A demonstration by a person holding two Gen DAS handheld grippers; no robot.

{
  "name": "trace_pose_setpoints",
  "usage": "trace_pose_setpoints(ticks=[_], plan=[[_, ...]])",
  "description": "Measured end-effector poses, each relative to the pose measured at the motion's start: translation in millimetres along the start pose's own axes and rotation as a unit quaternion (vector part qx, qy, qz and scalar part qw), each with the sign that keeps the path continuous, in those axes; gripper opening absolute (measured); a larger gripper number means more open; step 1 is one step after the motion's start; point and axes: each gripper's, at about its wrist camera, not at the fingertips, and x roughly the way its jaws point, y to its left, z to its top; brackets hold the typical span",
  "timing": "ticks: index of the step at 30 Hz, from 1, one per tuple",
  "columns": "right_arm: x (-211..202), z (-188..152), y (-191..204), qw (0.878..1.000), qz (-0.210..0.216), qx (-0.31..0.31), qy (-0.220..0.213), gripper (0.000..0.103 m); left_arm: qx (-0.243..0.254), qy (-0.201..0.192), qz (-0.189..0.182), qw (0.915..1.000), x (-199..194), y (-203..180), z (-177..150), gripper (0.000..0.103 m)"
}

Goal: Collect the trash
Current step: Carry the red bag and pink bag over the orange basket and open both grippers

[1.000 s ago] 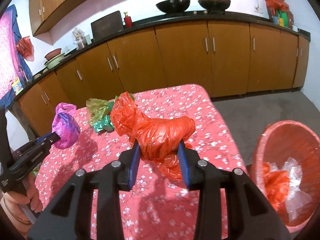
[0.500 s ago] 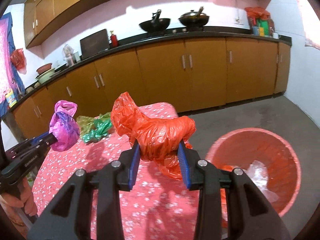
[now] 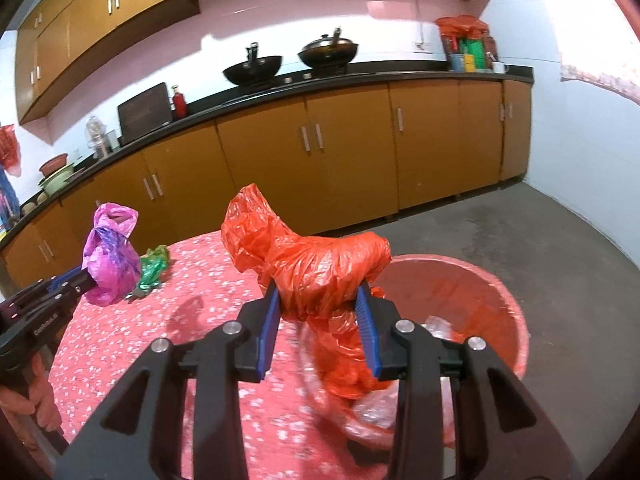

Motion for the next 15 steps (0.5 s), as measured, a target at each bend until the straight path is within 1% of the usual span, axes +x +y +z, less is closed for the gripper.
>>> trace_pose_setpoints(ticks=[5,15], plan=[[-4,0,-24,1.000,-0.018,0.009,-0.002,0.035,0.007,0.005,-0.020,0.9998,8,-22,2,0.024],[-8,-4,-56,0.999,-0.045,0.029,-0.005,0.035,0.018,0.015,-0.063,0.9978,19,-66,1,0.024]])
